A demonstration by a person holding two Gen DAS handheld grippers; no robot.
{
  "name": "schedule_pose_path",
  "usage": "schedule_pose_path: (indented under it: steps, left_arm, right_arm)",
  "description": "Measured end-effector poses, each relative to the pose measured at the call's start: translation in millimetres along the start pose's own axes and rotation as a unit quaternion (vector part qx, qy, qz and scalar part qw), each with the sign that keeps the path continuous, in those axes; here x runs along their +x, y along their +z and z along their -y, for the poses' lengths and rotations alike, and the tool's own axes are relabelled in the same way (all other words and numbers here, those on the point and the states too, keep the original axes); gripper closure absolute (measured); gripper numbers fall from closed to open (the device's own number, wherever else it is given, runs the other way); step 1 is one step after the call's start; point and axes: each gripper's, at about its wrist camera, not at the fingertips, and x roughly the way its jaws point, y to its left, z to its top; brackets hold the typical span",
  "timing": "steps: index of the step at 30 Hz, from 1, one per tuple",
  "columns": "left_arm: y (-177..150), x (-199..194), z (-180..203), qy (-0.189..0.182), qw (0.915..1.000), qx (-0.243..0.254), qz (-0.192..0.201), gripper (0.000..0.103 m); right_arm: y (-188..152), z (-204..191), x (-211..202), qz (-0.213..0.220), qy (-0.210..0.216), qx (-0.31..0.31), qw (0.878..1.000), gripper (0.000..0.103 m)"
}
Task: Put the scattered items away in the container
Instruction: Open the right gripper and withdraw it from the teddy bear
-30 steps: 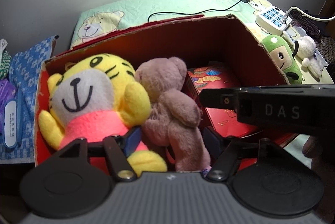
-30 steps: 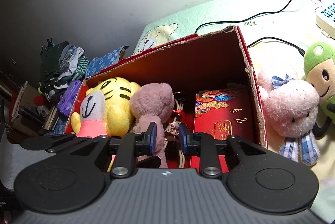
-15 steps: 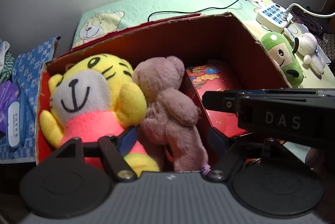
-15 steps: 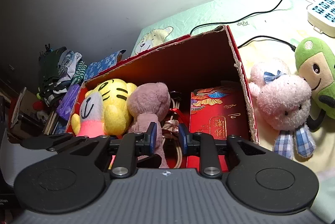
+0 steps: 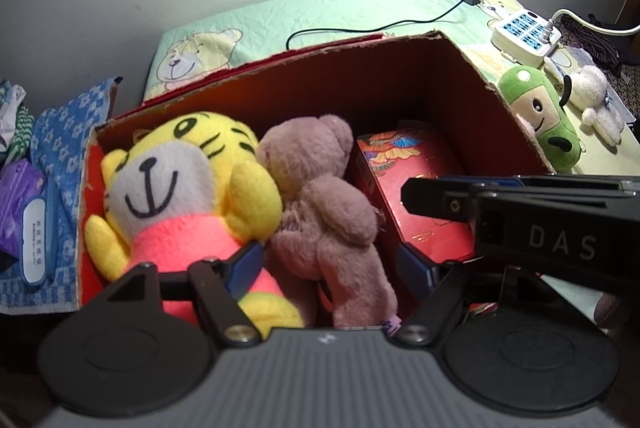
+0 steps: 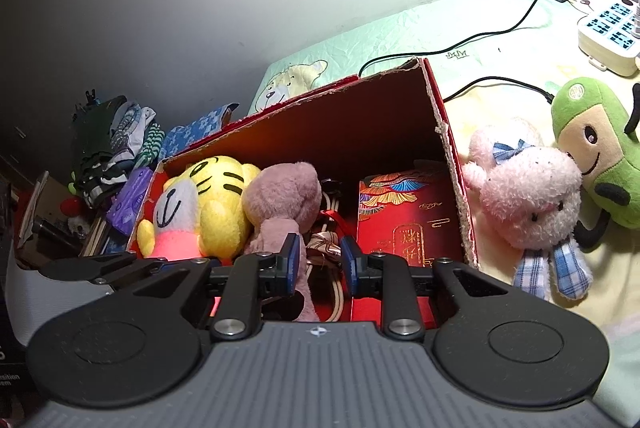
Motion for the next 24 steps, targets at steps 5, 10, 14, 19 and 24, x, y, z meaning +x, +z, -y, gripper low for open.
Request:
schedule_pose_path:
  steps: [5, 10, 14, 19, 24]
  left_arm:
    - [0, -13, 2, 0.01, 0.9997, 0.002, 0.02, 0.024]
    - [0, -23, 2, 0.032, 0.9988, 0.001, 0.036, 0.016]
    - [-2, -26, 1, 0.039, 0.9987, -0.003, 0.033, 0.017]
    - [-8, -30, 2, 0.046, 0.9984, -0.003, 0.034, 0.017]
    - [-10, -36, 1, 0.051, 0.9979, -0.011, 0.038, 0.017]
  right_arm:
    - [-2, 1, -6, 0.007, 0.004, 0.004, 1.0, 0.077]
    - [-4, 1, -15, 0.021, 0.003, 0.006, 1.0, 0.076]
    - [-7, -2, -21, 0.026, 0.003, 0.004, 1.0, 0.076]
    - [-11, -5, -27, 0.032, 0.0, 0.004, 0.999, 0.076]
    - [-15, -4, -34, 0.038, -0.001, 0.006, 0.999, 0.076]
